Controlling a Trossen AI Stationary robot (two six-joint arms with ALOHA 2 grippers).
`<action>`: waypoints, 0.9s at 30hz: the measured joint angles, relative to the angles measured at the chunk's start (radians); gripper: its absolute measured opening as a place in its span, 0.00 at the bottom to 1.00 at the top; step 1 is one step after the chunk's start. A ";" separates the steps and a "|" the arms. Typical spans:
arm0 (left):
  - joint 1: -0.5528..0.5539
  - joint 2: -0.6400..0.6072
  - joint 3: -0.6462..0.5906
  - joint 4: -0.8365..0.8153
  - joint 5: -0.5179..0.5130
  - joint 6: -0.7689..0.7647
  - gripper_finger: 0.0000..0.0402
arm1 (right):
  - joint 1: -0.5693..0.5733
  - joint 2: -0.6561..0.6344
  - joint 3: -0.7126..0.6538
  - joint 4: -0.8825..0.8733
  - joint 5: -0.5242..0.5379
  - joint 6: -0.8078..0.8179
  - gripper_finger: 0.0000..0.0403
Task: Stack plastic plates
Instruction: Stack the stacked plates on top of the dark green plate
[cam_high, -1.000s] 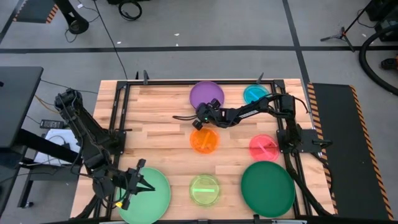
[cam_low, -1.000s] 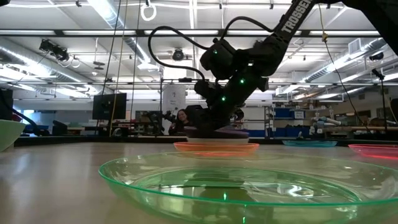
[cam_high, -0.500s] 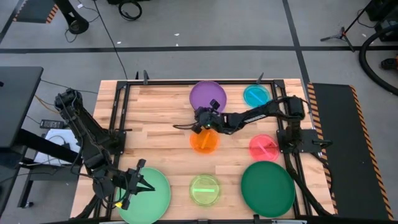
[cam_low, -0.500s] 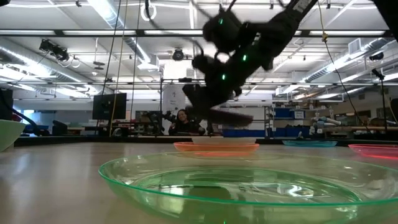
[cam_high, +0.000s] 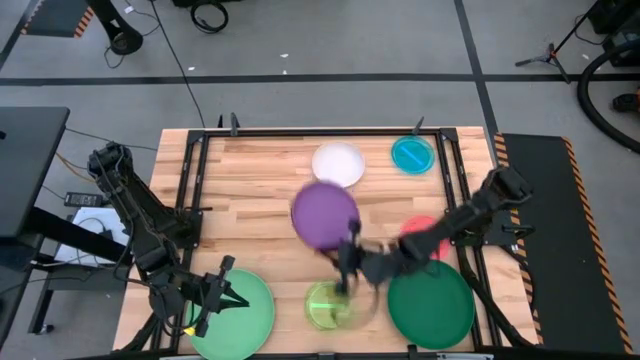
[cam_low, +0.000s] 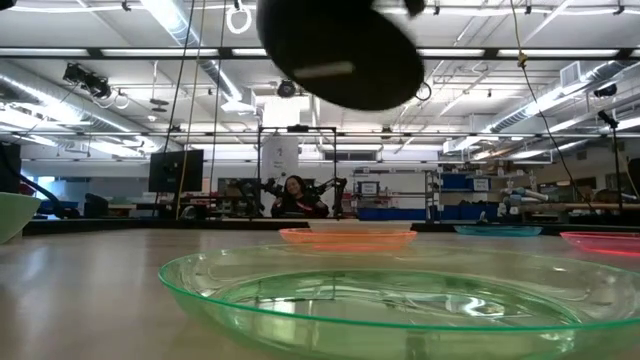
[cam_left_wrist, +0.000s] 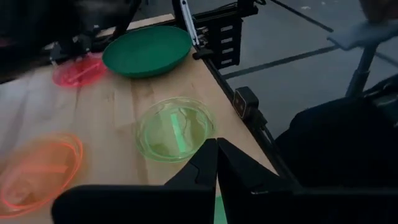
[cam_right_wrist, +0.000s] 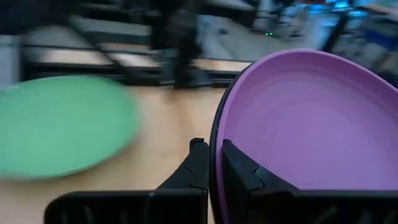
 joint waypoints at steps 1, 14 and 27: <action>0.001 0.000 0.000 0.001 0.000 0.018 0.04 | 0.042 0.013 0.039 -0.050 0.010 0.033 0.06; 0.084 0.000 0.000 0.005 0.000 -0.009 0.04 | 0.229 0.456 1.003 -1.326 -0.119 0.737 0.06; 0.076 0.000 0.000 0.003 0.001 -0.065 0.04 | 0.320 0.658 1.185 -1.696 -0.555 1.345 0.07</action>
